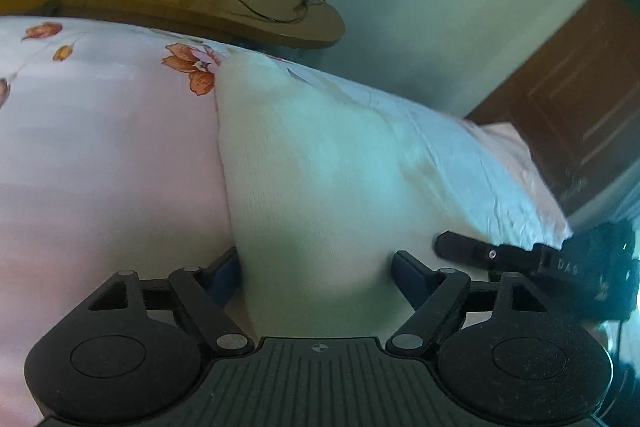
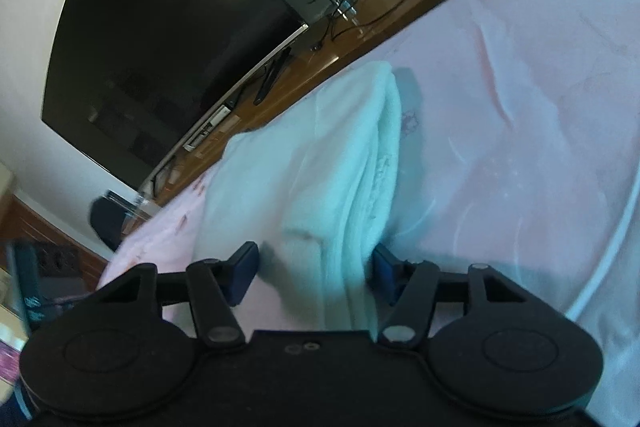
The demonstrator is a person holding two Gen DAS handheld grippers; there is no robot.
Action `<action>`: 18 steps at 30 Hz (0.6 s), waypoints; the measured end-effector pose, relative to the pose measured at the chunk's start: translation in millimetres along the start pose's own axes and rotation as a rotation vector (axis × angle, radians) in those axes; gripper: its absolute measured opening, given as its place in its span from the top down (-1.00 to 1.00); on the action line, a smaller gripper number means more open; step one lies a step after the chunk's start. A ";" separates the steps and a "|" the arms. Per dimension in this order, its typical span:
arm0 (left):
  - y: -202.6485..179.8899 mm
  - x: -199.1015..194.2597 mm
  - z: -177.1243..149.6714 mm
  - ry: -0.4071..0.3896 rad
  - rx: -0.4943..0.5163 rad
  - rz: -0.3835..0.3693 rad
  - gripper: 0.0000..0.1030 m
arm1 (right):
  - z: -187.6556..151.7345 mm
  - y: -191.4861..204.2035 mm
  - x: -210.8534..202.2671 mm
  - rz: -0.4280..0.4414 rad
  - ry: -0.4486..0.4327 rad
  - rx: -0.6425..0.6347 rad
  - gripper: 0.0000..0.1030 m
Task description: Fold small clothes
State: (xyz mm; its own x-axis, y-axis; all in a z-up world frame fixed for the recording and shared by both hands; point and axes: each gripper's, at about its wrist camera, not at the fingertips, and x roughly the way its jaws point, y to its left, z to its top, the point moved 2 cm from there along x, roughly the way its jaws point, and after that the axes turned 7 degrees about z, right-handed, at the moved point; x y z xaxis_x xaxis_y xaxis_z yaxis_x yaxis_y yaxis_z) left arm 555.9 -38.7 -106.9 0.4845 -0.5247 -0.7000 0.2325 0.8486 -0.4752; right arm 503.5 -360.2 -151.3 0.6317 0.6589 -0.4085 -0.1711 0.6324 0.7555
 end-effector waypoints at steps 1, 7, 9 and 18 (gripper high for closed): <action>-1.2 1.7 1.4 -0.005 -0.002 0.007 -0.47 | 1.7 -1.1 1.9 0.004 -0.004 0.007 -0.18; -18.9 10.8 0.2 -0.034 0.065 0.088 -0.25 | -5.5 15.9 14.1 -0.097 -0.021 -0.131 0.05; -24.8 9.7 -1.7 -0.063 0.096 0.112 -0.03 | -9.2 24.8 17.0 -0.141 -0.025 -0.201 0.09; -63.9 -12.4 -5.7 -0.150 0.290 0.231 0.33 | -25.9 63.8 18.6 -0.280 -0.061 -0.426 0.34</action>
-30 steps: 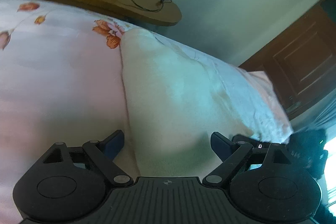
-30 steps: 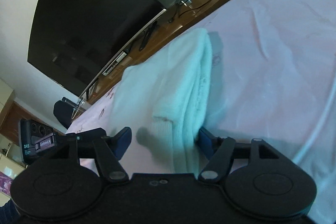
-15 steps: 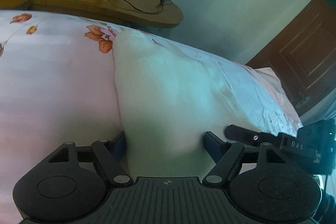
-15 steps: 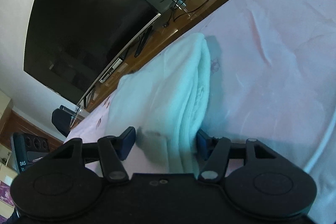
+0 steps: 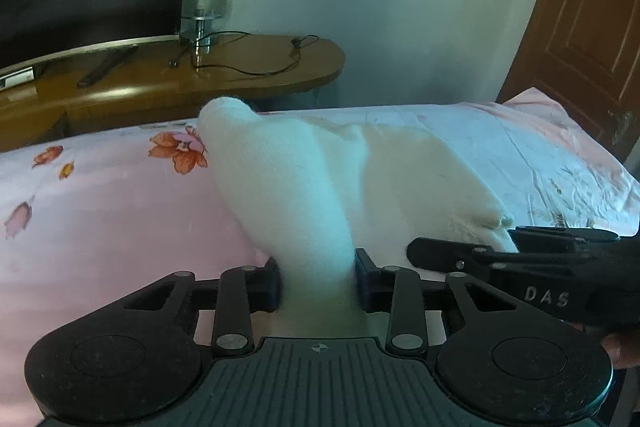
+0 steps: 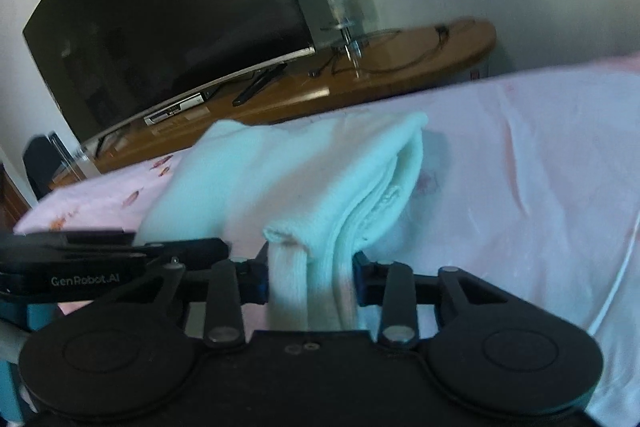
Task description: Fold small clothes
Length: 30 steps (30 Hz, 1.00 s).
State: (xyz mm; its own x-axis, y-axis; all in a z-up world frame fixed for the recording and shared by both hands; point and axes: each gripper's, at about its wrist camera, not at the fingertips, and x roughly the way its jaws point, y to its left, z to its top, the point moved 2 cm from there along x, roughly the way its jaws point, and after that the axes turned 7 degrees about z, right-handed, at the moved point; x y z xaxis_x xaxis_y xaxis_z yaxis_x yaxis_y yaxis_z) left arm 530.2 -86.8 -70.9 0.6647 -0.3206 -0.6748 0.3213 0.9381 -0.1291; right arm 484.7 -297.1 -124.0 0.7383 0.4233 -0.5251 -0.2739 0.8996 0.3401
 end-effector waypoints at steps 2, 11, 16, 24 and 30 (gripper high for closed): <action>-2.0 -6.9 3.3 -0.002 0.015 0.009 0.34 | 0.1 5.2 -3.4 -0.018 -0.007 -0.019 0.36; -4.6 -59.4 14.1 -0.054 0.069 0.053 0.35 | 11.2 42.6 -22.0 -0.024 -0.061 -0.077 0.37; 20.0 -106.5 12.7 -0.094 0.049 0.092 0.35 | 20.3 81.8 -28.5 0.002 -0.079 -0.105 0.37; 82.1 -192.6 -9.1 -0.139 -0.004 0.200 0.35 | 20.5 178.8 -33.6 0.078 -0.100 -0.193 0.37; 137.5 -240.3 -43.6 -0.124 -0.036 0.297 0.35 | -1.3 252.8 -21.8 0.131 -0.091 -0.232 0.37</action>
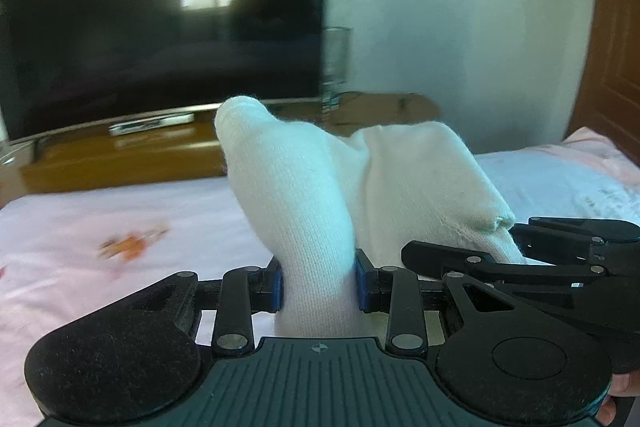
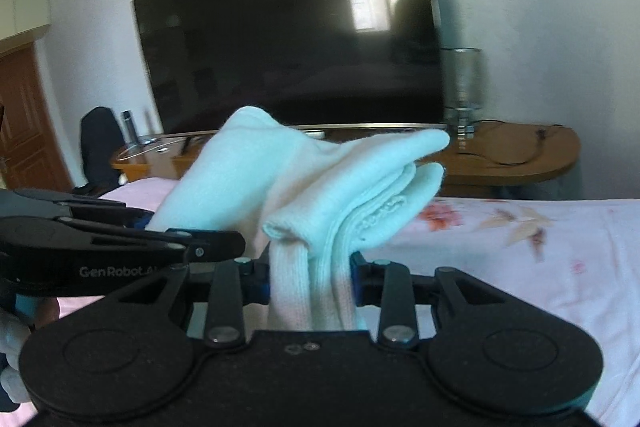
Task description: Fold small clothes
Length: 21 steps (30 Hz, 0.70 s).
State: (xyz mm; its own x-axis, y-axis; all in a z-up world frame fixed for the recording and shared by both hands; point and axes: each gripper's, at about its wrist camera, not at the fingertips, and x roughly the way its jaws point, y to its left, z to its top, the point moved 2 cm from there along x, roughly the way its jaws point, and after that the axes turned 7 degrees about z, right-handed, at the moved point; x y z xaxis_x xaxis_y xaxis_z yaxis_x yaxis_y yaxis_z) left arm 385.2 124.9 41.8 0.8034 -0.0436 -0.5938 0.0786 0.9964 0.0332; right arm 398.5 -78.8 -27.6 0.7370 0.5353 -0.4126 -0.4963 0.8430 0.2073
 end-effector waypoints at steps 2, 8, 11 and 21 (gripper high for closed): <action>23.7 -3.5 -13.5 0.022 -0.007 0.042 0.35 | -5.5 23.5 12.9 0.019 0.007 -0.007 0.37; 83.3 11.4 -58.4 0.128 -0.056 0.129 0.35 | -33.5 73.1 65.3 0.091 0.063 0.031 0.38; 105.2 36.4 -93.5 0.244 -0.074 0.099 0.08 | -54.8 82.9 89.0 0.119 0.134 0.048 0.38; 154.4 32.2 -144.0 0.189 -0.346 0.060 -0.83 | -83.4 31.4 114.8 0.255 0.216 0.207 0.30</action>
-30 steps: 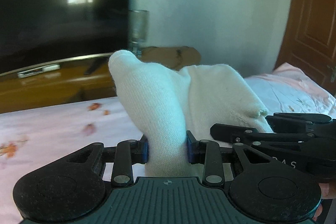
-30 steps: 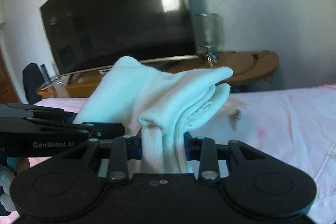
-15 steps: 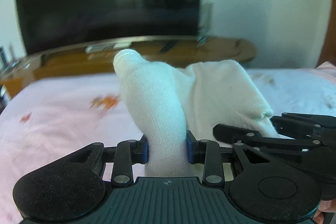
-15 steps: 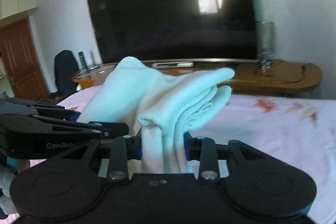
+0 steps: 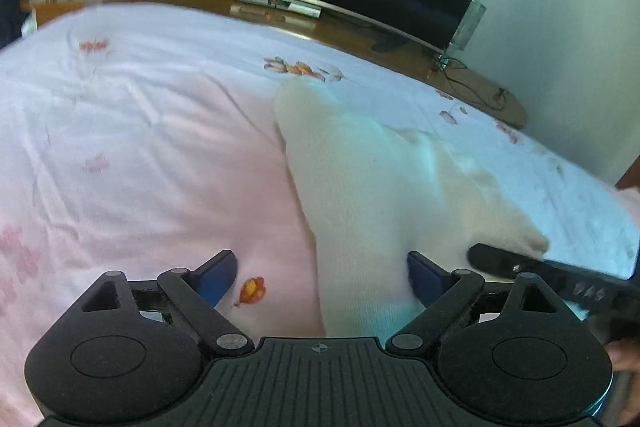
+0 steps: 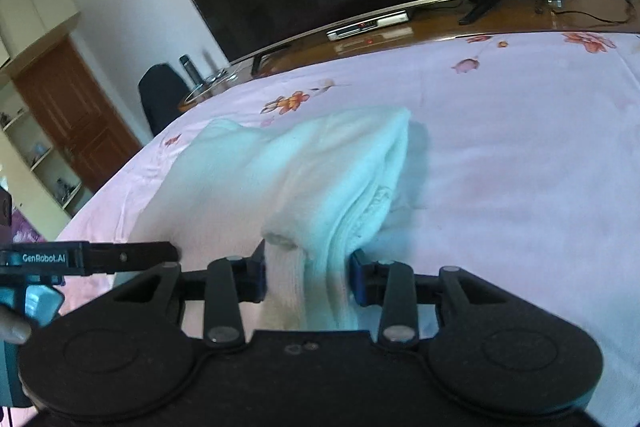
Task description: Fold small clothes
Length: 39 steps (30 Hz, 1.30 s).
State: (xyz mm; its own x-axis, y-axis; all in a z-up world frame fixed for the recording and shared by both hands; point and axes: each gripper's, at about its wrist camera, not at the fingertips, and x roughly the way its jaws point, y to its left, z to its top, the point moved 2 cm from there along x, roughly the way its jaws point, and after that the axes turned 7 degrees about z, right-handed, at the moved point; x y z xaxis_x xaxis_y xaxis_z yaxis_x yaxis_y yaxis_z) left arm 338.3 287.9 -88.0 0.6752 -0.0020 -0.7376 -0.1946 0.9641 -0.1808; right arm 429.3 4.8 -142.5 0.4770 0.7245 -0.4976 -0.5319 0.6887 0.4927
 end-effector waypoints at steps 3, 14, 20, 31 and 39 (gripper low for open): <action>3.5 5.2 0.2 0.010 -0.041 0.000 -0.94 | -0.3 -8.5 -4.2 0.027 0.006 0.047 0.30; 8.0 38.5 65.7 -0.043 -0.081 0.105 -0.93 | 51.4 -8.9 0.4 0.010 -0.072 0.055 0.13; 12.1 52.6 62.0 -0.002 -0.063 0.137 -0.96 | 46.6 -30.3 29.1 -0.100 0.054 -0.005 0.39; -4.3 -18.8 -31.6 0.006 0.063 0.012 -0.96 | -43.5 -17.5 -51.6 0.209 0.100 0.206 -0.09; -3.5 -32.4 -35.8 0.048 0.090 0.063 -0.96 | -73.6 -17.8 -62.4 0.188 0.071 0.533 0.70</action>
State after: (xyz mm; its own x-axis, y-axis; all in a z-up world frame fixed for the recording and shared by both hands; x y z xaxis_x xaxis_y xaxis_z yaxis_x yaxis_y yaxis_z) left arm 291.6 275.1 -86.8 0.6285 0.0488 -0.7763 -0.1691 0.9827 -0.0752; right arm 357.6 -54.8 -172.8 0.3500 0.8449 -0.4045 -0.1677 0.4813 0.8603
